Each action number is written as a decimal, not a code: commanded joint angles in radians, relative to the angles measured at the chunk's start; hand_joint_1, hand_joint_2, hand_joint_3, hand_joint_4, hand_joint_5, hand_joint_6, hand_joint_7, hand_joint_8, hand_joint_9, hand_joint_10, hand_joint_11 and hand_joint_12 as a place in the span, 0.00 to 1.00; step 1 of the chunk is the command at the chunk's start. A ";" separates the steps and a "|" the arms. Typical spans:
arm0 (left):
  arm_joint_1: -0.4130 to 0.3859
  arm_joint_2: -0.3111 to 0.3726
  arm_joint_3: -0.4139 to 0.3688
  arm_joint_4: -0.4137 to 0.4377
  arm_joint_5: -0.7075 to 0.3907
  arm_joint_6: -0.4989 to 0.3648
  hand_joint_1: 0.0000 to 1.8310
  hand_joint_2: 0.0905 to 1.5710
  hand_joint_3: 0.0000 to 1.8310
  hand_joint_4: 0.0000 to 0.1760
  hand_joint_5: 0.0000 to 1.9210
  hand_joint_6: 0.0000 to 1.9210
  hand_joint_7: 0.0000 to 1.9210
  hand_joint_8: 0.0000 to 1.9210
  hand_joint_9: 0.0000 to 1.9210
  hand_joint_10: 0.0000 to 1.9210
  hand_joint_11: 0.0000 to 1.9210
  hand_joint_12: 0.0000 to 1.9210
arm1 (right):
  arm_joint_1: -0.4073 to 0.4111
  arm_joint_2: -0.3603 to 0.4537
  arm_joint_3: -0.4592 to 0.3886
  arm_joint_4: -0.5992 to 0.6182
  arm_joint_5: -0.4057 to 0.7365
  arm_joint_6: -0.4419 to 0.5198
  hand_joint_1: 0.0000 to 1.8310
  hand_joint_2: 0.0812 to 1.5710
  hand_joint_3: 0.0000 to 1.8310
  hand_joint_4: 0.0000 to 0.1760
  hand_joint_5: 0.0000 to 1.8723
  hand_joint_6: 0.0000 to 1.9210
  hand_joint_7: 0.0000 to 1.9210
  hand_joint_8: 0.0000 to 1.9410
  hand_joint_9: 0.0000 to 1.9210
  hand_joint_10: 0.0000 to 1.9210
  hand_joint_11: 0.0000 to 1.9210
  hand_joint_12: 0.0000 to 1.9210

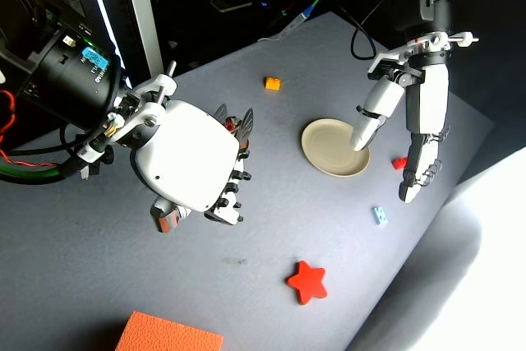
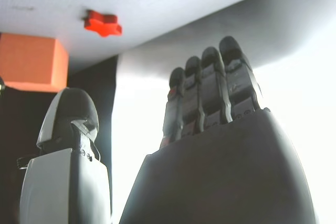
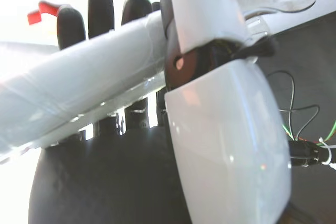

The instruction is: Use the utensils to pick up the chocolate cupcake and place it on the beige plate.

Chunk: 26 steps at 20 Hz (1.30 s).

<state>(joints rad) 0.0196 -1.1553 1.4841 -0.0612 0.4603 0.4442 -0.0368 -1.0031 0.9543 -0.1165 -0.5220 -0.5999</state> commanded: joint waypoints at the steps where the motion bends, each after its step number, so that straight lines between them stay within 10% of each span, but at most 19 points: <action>1: -0.015 0.012 0.006 -0.003 -0.078 -0.004 0.28 0.75 0.00 0.00 0.07 0.00 0.06 0.00 0.05 0.00 0.00 0.10 | 0.015 0.007 -0.006 0.002 0.087 0.009 0.72 0.75 0.00 0.00 0.44 0.01 0.41 0.67 0.31 0.47 0.18 0.73; 24: -0.018 0.011 0.007 -0.003 -0.074 -0.006 0.28 0.74 0.00 0.00 0.09 0.00 0.08 0.00 0.08 0.00 0.00 0.16 | 0.003 0.014 -0.032 0.002 0.094 0.008 0.73 0.73 0.00 0.00 0.44 0.00 0.43 0.64 0.30 0.46 0.14 0.73; 26: -0.018 0.011 0.007 -0.003 -0.074 -0.006 0.30 0.74 0.00 0.00 0.09 0.00 0.09 0.00 0.08 0.00 0.00 0.17 | 0.001 0.014 -0.032 0.002 0.094 0.008 0.71 0.67 0.00 0.00 0.43 0.00 0.36 0.33 0.29 0.45 0.13 0.73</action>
<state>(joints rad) 0.0174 -1.1553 1.4864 -0.0608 0.4644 0.4438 -0.0444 -0.9966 0.9241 -0.1162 -0.5159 -0.5987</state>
